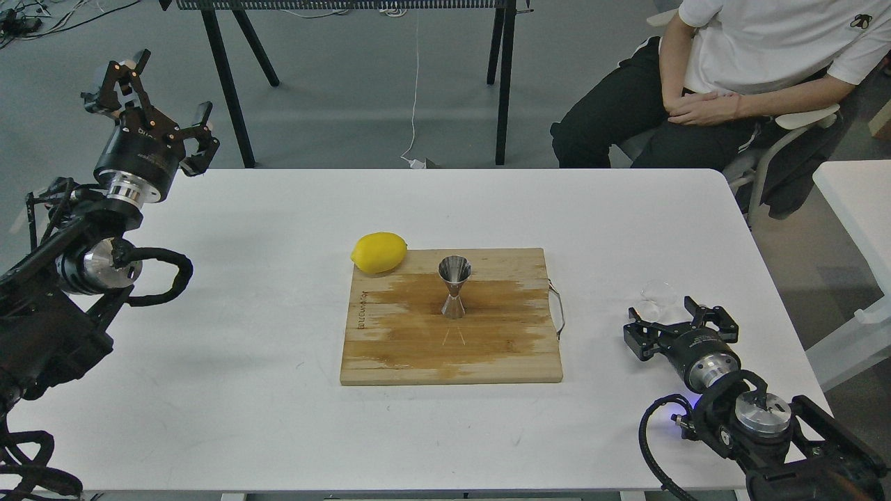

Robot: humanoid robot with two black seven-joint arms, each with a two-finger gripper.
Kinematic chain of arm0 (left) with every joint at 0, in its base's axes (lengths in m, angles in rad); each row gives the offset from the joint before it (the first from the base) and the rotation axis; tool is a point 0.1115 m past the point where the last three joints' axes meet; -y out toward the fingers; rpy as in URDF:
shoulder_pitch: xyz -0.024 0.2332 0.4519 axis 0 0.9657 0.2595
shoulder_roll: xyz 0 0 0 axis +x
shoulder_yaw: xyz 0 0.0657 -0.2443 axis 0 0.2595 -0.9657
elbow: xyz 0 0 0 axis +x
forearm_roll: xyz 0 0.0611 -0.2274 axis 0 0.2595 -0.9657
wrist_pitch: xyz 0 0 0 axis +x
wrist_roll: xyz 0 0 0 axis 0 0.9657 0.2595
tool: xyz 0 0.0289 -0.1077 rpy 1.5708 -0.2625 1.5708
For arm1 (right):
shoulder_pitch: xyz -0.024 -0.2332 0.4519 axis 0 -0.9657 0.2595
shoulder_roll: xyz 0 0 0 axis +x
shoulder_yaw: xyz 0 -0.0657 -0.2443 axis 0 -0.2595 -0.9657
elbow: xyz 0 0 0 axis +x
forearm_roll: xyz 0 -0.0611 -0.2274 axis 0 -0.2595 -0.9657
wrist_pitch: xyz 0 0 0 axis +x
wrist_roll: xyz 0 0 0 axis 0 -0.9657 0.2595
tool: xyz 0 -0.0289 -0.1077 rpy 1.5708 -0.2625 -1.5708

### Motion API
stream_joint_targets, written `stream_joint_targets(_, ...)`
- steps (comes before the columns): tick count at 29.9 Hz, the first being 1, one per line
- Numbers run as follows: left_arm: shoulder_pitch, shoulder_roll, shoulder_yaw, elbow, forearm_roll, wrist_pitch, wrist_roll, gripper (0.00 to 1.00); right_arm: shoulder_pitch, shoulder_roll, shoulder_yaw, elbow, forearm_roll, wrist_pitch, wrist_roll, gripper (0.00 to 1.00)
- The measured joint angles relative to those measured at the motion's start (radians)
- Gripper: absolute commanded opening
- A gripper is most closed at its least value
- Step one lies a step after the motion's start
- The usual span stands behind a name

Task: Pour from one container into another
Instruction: 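Move the right gripper toward the small clear glass cup, then grasp the clear glass cup with the right gripper and lift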

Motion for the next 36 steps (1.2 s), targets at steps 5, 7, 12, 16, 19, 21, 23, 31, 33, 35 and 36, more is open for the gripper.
stream_joint_targets(5, 0.000, 0.000, 0.000, 0.001, 0.000, 0.000, 0.000, 1.00, 0.021, 0.016, 0.001, -0.048, 0.000, 0.019, -0.015, 0.56)
stream_joint_targets(7, -0.001, 0.000, 0.000, 0.001, 0.000, 0.001, 0.000, 1.00, 0.021, 0.017, 0.003, -0.052, 0.000, 0.035, -0.021, 0.48)
stream_joint_targets(12, -0.002, 0.000, 0.000, 0.001, 0.000, 0.003, -0.001, 1.00, 0.020, 0.018, 0.003, -0.049, 0.000, 0.071, -0.028, 0.41)
stream_joint_targets(16, -0.002, 0.001, -0.003, 0.001, 0.000, 0.006, -0.002, 1.00, 0.015, 0.018, 0.003, -0.039, 0.001, 0.076, -0.036, 0.36)
stream_joint_targets(19, -0.002, 0.003, -0.004, 0.000, 0.000, 0.008, -0.003, 1.00, 0.008, 0.017, 0.003, -0.018, 0.001, 0.093, -0.038, 0.36)
stream_joint_targets(21, -0.002, 0.005, -0.005, 0.000, 0.000, 0.011, -0.003, 1.00, -0.005, 0.012, 0.005, 0.014, 0.001, 0.112, -0.039, 0.35)
stream_joint_targets(23, -0.002, 0.007, -0.005, 0.000, 0.000, 0.013, -0.003, 1.00, -0.029, 0.005, 0.008, 0.073, 0.001, 0.122, -0.039, 0.34)
stream_joint_targets(31, -0.002, 0.016, -0.005, 0.001, 0.000, 0.015, -0.004, 1.00, -0.055, -0.109, 0.000, 0.410, -0.089, 0.053, -0.029, 0.34)
stream_joint_targets(33, -0.002, 0.018, -0.005, 0.001, 0.000, 0.014, -0.004, 1.00, -0.046, -0.114, 0.000, 0.492, -0.158, -0.009, -0.031, 0.34)
stream_joint_targets(35, -0.002, 0.021, -0.007, 0.001, 0.000, 0.014, -0.005, 1.00, -0.029, -0.114, 0.001, 0.551, -0.226, -0.064, -0.035, 0.33)
stream_joint_targets(36, -0.002, 0.021, -0.007, 0.001, 0.000, 0.014, -0.006, 1.00, -0.012, -0.113, 0.001, 0.575, -0.264, -0.090, -0.037, 0.32)
